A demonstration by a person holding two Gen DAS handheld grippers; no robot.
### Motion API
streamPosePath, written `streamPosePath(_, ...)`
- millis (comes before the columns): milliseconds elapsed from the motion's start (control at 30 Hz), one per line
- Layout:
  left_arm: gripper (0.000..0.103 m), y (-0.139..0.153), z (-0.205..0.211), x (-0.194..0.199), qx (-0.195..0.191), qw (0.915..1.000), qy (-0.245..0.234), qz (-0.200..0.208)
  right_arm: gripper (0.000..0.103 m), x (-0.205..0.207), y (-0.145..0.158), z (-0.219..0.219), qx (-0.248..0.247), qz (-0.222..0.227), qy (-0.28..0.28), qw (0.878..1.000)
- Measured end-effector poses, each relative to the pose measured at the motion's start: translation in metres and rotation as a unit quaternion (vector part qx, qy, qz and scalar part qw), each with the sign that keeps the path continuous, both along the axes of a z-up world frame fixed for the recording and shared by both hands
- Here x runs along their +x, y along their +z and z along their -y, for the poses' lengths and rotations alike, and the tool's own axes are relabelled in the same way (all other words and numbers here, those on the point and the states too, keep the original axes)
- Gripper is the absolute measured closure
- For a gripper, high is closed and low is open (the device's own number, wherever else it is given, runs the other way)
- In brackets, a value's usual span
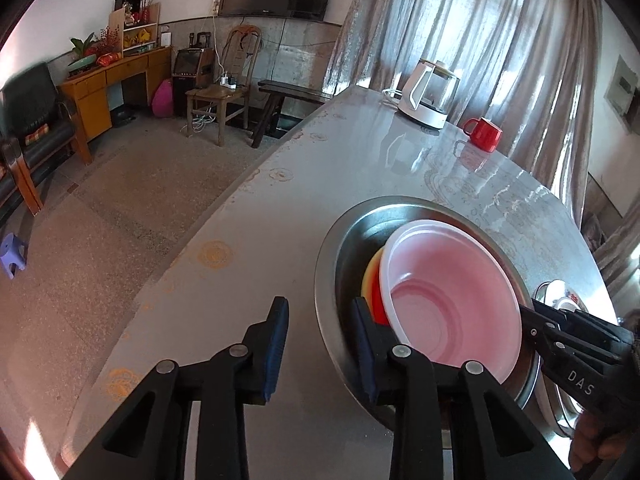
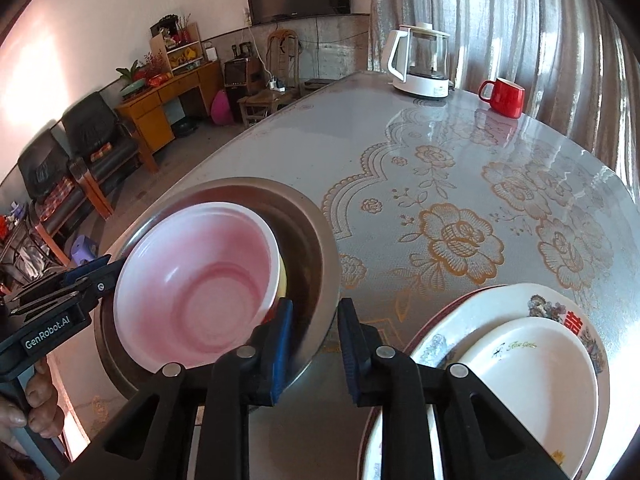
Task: Organize plates and bowls
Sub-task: 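Grasp the steel bowl rim with the left gripper, then lift the nested bowls and carry them over the plate stack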
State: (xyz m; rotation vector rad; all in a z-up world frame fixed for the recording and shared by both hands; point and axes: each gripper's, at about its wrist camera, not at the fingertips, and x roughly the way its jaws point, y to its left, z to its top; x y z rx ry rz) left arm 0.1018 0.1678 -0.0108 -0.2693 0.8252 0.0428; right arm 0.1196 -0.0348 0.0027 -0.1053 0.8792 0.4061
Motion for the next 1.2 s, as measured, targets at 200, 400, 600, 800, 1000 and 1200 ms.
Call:
streamPosePath(200, 0.078, 0.001, -0.002, 0.000, -0.020, 0.9996, -0.015, 0.009, 0.082, 0.013, -0.007, -0.001, 0.003, -0.013, -0.003, 1.000)
streamPosePath(400, 0.088, 0.003, 0.000, -0.008, -0.039, 0.9984, -0.033, 0.025, 0.085, 0.014, -0.008, 0.001, 0.019, -0.025, -0.006, 0.999)
streamPosePath(600, 0.088, 0.002, 0.001, -0.020, -0.053, 0.9977, -0.034, 0.025, 0.086, 0.007, -0.006, 0.010, 0.047, -0.033, -0.008, 0.998)
streamPosePath(800, 0.088, 0.011, 0.005, -0.031, -0.057, 0.9975, -0.030, 0.030, 0.086, -0.009, 0.006, 0.016, 0.072, -0.020, -0.006, 0.997)
streamPosePath(1000, 0.088, 0.031, 0.020, -0.039, -0.058, 0.9965, -0.042, 0.044, 0.086, -0.022, 0.018, 0.030, 0.094, -0.007, -0.022, 0.995)
streamPosePath(1200, 0.088, 0.048, 0.047, -0.040, -0.051, 0.9947, -0.072, 0.053, 0.086, -0.033, 0.026, 0.059, 0.114, -0.001, -0.053, 0.992)
